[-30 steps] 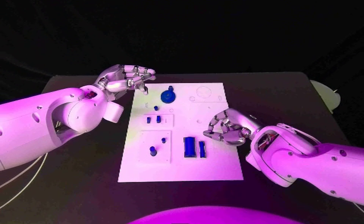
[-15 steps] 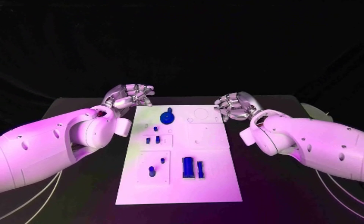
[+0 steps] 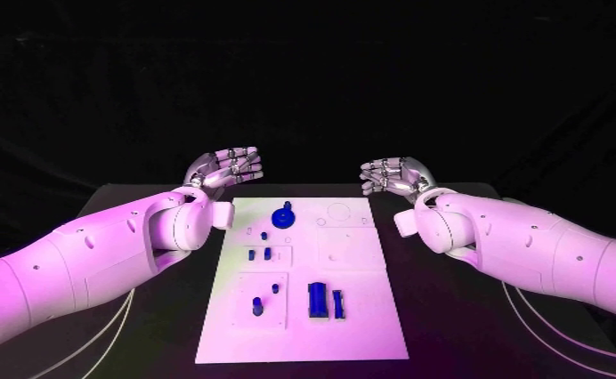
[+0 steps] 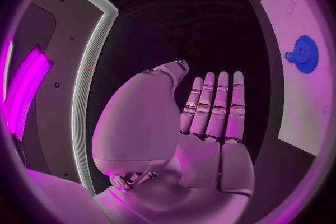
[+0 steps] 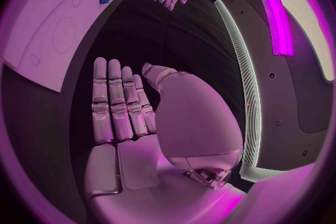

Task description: Assemble the parts on the task board

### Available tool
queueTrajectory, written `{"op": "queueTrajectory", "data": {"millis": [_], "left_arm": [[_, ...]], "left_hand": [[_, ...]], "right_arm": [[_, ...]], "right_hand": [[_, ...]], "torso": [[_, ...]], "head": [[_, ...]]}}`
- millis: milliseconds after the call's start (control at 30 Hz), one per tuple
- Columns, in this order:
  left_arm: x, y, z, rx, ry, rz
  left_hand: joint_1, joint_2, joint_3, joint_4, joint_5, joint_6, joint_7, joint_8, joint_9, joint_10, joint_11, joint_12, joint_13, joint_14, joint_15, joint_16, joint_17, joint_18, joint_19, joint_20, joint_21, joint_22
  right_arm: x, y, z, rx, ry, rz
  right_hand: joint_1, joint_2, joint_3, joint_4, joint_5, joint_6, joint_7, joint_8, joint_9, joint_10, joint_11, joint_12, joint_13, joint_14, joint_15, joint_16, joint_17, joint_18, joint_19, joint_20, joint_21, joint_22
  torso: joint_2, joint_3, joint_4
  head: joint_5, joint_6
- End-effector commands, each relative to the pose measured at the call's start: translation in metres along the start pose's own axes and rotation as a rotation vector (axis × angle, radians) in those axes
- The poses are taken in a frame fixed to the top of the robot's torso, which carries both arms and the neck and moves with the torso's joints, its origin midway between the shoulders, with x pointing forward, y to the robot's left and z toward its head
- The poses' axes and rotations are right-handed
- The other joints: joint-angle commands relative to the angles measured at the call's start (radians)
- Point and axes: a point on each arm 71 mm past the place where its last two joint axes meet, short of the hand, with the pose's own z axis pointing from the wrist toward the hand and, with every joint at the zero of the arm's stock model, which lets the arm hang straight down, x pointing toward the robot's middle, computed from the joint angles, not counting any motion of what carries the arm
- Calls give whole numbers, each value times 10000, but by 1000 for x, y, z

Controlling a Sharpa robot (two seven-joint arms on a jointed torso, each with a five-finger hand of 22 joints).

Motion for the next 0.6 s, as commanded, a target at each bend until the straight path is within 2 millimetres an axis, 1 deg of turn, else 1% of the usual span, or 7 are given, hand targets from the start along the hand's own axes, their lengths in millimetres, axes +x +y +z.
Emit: {"op": "queueTrajectory", "data": {"millis": [33,167,200,233,433,533,600], "left_arm": [[0,-3,4,553,-258,-116],[0,-2,7,638,-370,142],[0,0,5,220,-193,27],[0,0,5,220,-196,29],[7,4,-2,233,-371,162],[13,7,-10,253,-545,298],[19,10,-19,285,-730,447]], "left_hand": [[-112,-19,-311,7,-56,-5,37,-57,-53,-233,-93,-287,20,-289,139,-454,-124,-204,-113,25,-457,-336],[-252,133,-1071,208,-23,324,142,-65,-126,-109,-61,-539,32,-278,274,-962,-297,-321,-5,13,-887,-737],[-4520,2263,-4460,-2466,-2268,-7644,-1440,-2356,-2575,-9534,-1682,-1366,-605,-8128,-1594,-3420,-1628,-1778,-7831,-2900,-1571,-1633],[-4572,2263,-4460,-2466,-2268,-7644,-1440,-2356,-2575,-9534,-1682,-1366,-605,-8128,-1594,-3420,-1628,-1778,-7831,-2900,-1571,-1633],[-6738,2263,-4460,-2466,-2268,-7644,-1440,-2356,-2575,-9534,-1682,-1366,-605,-8128,-1594,-3420,-1628,-1778,-7831,-2900,-1571,-1633],[-7552,2263,-4460,-2466,-2268,-7644,-1440,-2356,-2575,-9534,-1682,-1366,-605,-8128,-1594,-3420,-1628,-1778,-7831,-2900,-1571,-1633],[-14574,2263,-4460,-2466,-2268,-7644,-1440,-2356,-2575,-9534,-1682,-1366,-605,-8128,-1594,-3420,-1628,-1778,-7831,-2900,-1571,-1633]], "right_arm": [[6,1,2,-472,558,767],[9,-2,3,-512,613,770],[5,-4,3,-132,194,336],[5,-4,3,-134,190,340],[12,-1,-4,-217,-28,538],[18,1,-11,-291,-250,731],[25,5,-19,-357,-486,926]], "right_hand": [[-183,-45,-75,-86,-54,-22,72,-162,-133,-10,55,-55,-402,-222,115,-413,-283,38,-103,157,-416,-578],[-554,-259,-552,-185,-128,-310,179,-492,-419,-869,347,-10,-1080,-987,537,-1207,-745,-87,-1544,543,-736,-1865],[-4485,1541,-5262,-1740,-785,-8552,-2073,-1943,-4663,-3704,-1490,-670,-2224,-10337,-1006,-3090,-3450,-1779,-9931,-1951,-1326,-7349],[-4579,1541,-5262,-1740,-785,-8552,-2073,-1943,-4663,-10799,-1490,-670,-2224,-10337,-1006,-3090,-3450,-1779,-9931,-1951,-1326,-7349],[-6611,1541,-5262,-1740,-785,-8552,-2073,-1943,-4663,-10799,-1490,-670,-2224,-10337,-1006,-3090,-3450,-1779,-9931,-1951,-1326,-7349],[-13857,1541,-5262,-1740,-785,-8552,-2073,-1943,-4663,-10799,-1490,-670,-2224,-10337,-1006,-3090,-3450,-1779,-9931,-1951,-1326,-7349],[-13857,1541,-5262,-1740,-785,-8552,-2073,-1943,-4663,-10799,-1490,-670,-2224,-10337,-1006,-3090,-3450,-1779,-9931,-1951,-1326,-7349]], "torso": [[-33,30,-46],[18,106,-22],[-14,38,-32],[-19,41,-30],[-291,182,82],[-438,259,142],[-486,284,162]], "head": [[43,138],[132,232],[67,160],[69,164],[195,400],[263,527],[286,568]]}}
